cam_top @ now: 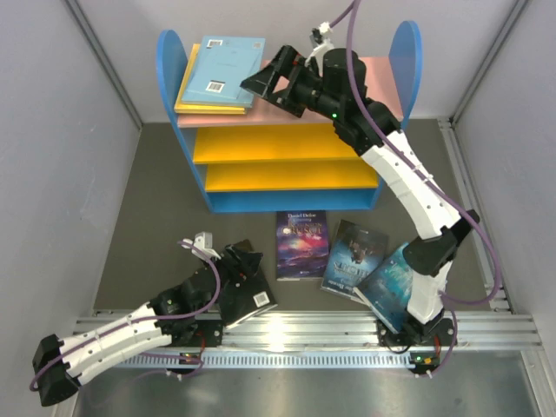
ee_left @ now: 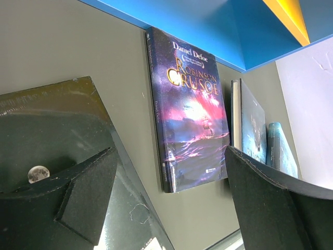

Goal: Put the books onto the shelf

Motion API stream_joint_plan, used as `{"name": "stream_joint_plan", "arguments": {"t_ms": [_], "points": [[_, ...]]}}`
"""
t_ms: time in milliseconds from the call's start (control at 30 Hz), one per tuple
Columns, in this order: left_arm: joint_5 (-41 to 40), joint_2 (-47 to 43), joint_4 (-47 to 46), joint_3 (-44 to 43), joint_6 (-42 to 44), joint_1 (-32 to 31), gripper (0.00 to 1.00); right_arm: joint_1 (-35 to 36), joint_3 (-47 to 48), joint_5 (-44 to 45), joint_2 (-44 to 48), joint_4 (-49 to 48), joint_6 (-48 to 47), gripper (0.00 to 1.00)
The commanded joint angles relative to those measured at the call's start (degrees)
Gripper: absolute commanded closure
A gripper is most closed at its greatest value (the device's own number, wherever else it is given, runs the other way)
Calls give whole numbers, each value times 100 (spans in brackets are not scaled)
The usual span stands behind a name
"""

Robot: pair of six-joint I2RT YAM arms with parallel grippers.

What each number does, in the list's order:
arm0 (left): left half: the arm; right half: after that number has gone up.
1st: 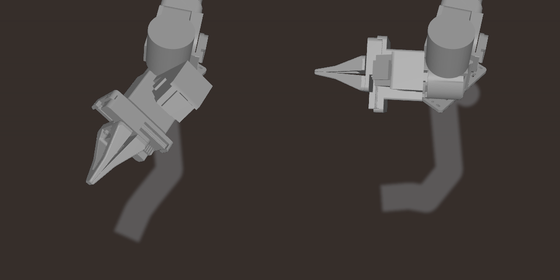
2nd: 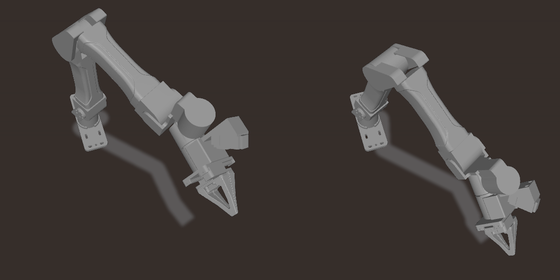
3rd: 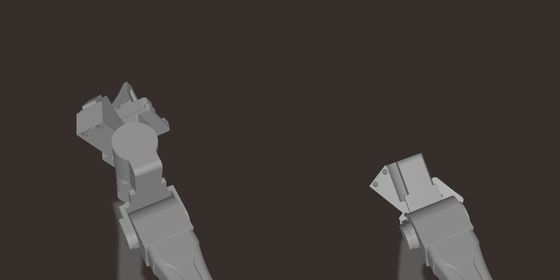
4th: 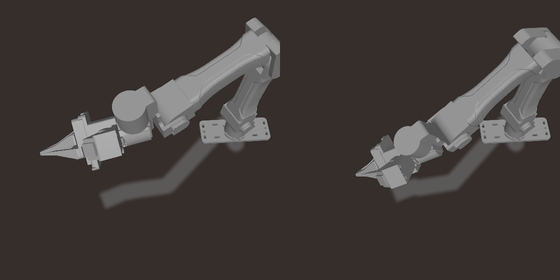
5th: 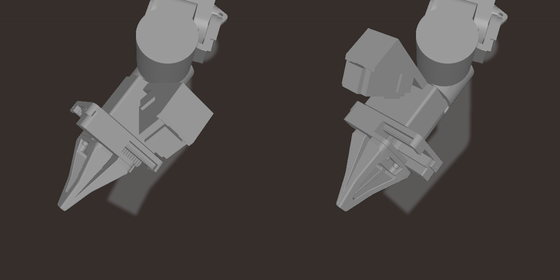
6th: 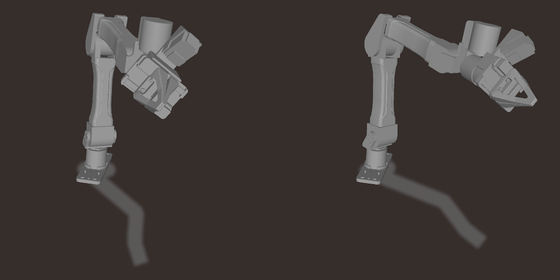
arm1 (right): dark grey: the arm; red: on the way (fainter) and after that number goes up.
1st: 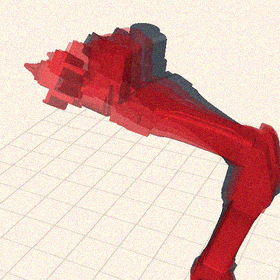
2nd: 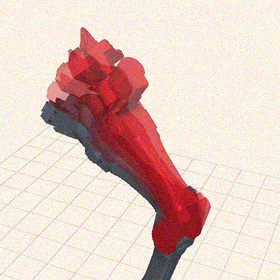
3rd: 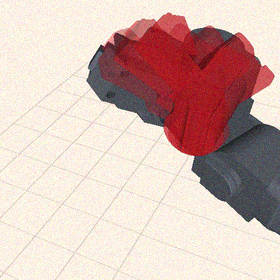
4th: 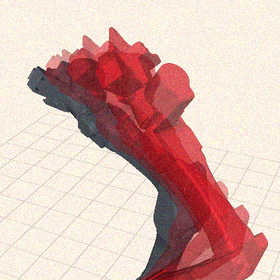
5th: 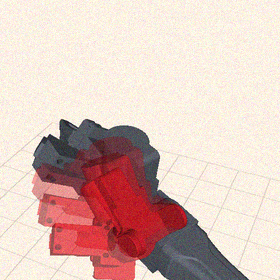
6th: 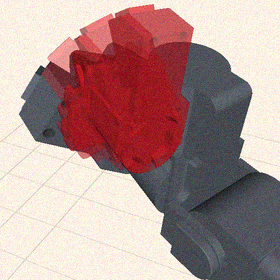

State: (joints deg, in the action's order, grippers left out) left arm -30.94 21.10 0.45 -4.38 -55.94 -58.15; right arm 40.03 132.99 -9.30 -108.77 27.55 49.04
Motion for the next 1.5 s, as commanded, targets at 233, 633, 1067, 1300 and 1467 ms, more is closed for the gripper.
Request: {"name": "stream_joint_plan", "arguments": {"t_ms": [233,633,1067,1300,1467], "points": [[-88,-45,-89,34,-48,6,11,-733,-1047,77,1095,-557,-377,70],[-88,-27,-89,34,-57,5,11,-435,51,578,-390,-751,-676,100],[-88,-115,-80,69,-92,5,12,268,552,1387,-821,-953,-816,100],[-88,-150,-62,78,-83,5,12,760,895,2037,-1032,-857,-1273,100],[-88,-247,94,78,-101,5,12,787,913,2055,-1094,-734,-1247,100]]}}
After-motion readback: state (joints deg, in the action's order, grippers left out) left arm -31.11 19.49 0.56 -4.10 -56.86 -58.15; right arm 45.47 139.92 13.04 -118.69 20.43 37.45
